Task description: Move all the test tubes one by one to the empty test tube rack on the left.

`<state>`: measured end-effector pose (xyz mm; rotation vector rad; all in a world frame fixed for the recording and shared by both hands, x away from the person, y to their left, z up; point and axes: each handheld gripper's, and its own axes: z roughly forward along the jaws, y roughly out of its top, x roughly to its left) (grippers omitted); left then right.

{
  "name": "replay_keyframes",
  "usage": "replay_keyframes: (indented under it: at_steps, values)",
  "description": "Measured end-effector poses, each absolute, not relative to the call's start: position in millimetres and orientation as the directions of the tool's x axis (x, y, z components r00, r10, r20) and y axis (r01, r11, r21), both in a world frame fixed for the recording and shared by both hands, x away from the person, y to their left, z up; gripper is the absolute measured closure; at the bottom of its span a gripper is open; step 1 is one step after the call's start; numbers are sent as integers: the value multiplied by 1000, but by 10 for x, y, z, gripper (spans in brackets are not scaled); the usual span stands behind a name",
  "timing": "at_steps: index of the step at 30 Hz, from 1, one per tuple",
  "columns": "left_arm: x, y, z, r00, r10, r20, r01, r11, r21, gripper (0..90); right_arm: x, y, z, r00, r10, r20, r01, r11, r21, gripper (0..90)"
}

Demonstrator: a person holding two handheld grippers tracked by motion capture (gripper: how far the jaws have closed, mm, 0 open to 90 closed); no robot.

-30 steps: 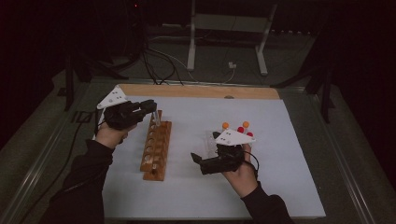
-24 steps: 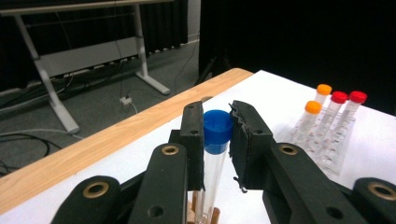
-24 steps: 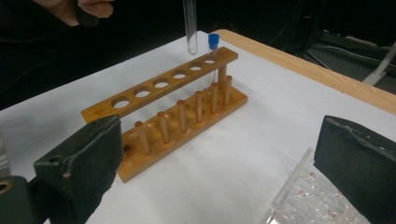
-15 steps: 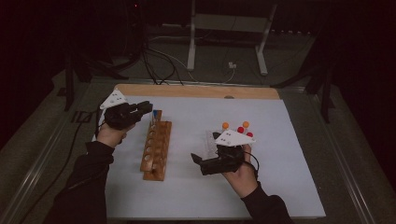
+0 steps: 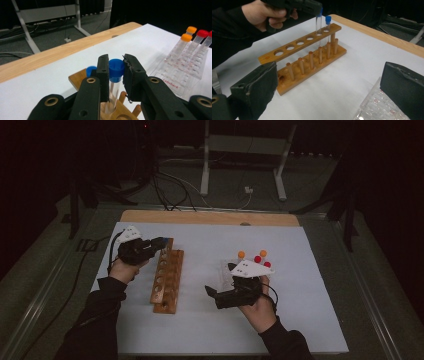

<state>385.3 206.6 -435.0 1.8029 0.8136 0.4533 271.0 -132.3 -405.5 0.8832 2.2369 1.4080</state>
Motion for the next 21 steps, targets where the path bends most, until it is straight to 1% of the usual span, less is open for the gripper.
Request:
replay_keyframes:
  at_steps: [14, 21]
  values:
    - [3829, 2081, -4594, 684, 725, -86, 327, -199, 924, 768, 2683, -1324, -4036, -750, 661, 31, 314, 314, 896, 16]
    - [3831, 2090, -4598, 686, 722, -83, 329, -207, 921, 767, 2675, -1326, -4023, -753, 657, 36, 314, 310, 897, 16]
